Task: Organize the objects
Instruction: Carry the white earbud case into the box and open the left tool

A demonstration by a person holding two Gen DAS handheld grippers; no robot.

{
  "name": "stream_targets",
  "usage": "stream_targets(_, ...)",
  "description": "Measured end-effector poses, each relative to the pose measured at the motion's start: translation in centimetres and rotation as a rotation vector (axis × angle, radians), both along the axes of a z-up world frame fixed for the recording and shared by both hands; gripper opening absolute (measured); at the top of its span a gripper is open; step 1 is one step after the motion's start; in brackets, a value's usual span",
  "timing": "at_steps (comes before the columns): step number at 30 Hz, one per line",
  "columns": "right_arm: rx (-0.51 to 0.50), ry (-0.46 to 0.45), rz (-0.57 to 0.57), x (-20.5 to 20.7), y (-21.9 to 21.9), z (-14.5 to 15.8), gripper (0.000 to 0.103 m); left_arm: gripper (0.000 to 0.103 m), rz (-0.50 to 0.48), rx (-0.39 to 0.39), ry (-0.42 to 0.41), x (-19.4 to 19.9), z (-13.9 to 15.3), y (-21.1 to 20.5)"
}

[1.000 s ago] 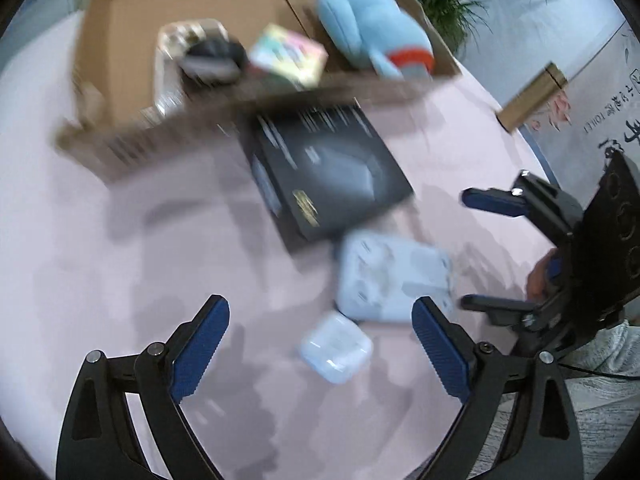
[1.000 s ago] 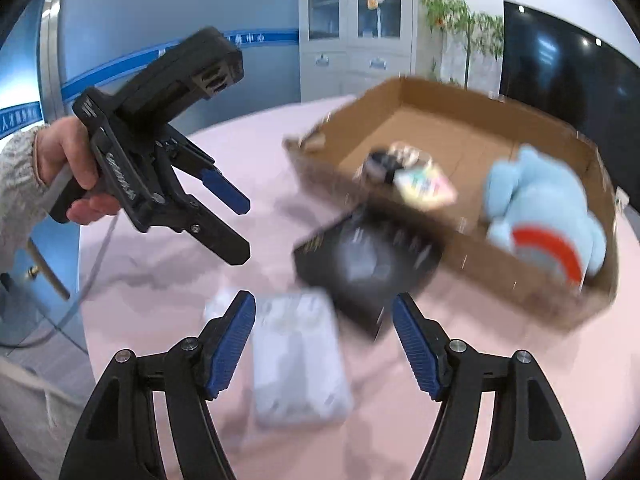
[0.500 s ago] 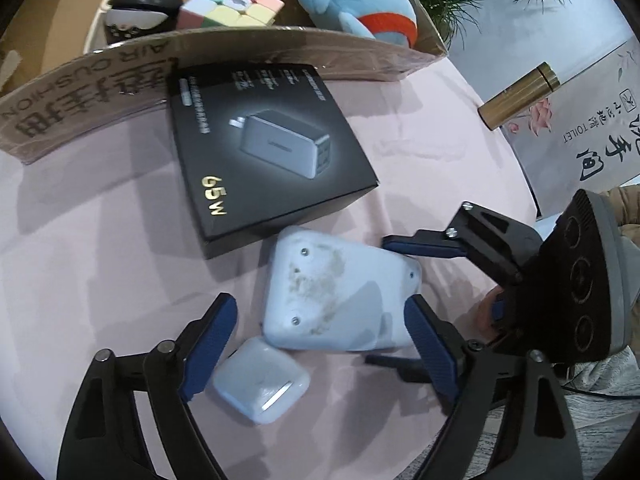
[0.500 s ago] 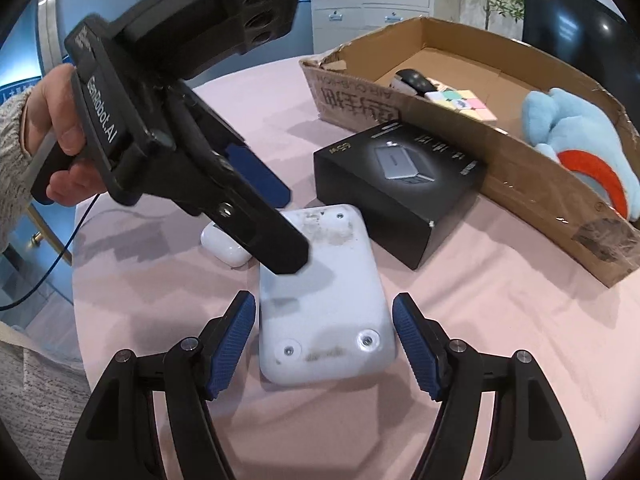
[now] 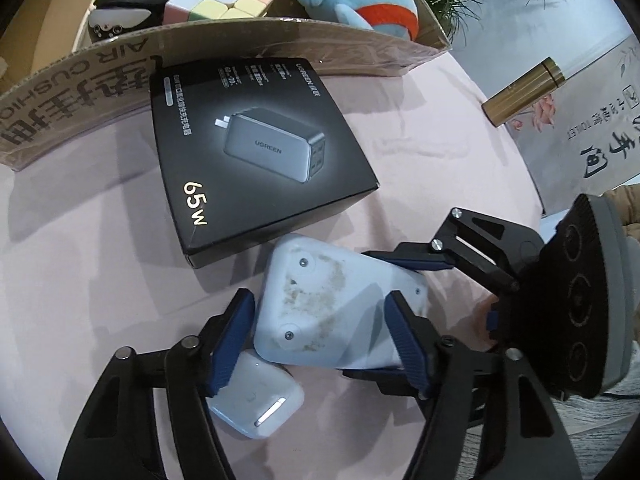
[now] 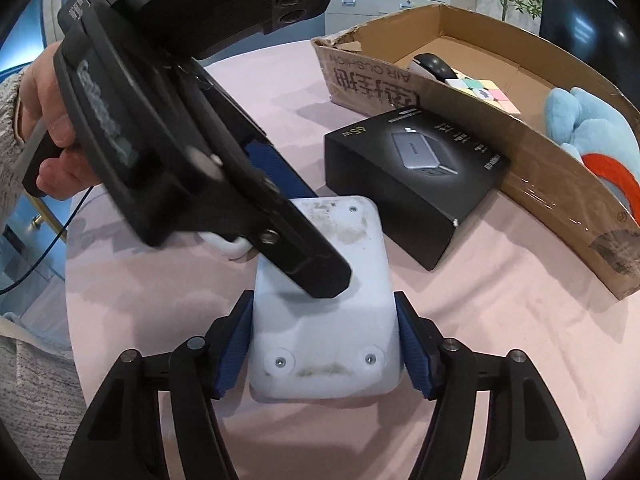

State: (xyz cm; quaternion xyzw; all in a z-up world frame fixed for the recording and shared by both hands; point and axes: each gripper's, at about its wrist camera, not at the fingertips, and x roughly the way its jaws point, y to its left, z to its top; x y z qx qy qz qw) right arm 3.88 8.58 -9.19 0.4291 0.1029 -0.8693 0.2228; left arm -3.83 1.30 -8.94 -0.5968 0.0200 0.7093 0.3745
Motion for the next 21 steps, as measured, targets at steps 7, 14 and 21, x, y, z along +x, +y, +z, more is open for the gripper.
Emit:
stream_targets(7,-0.016,0.000,-0.010,0.5,0.1,0.1,0.064,0.054,0.034,-0.009,0.034,0.5,0.2,-0.1)
stream_targets(14,-0.038,0.023,-0.015,1.1,0.1,1.0,0.064,0.053,0.030,-0.006,0.054,0.9,1.2,0.5)
stream_targets(21,-0.020,0.094,-0.011,0.2,0.0,4.2,0.064,0.053,0.025,0.003,0.127,0.0,5.0,0.3)
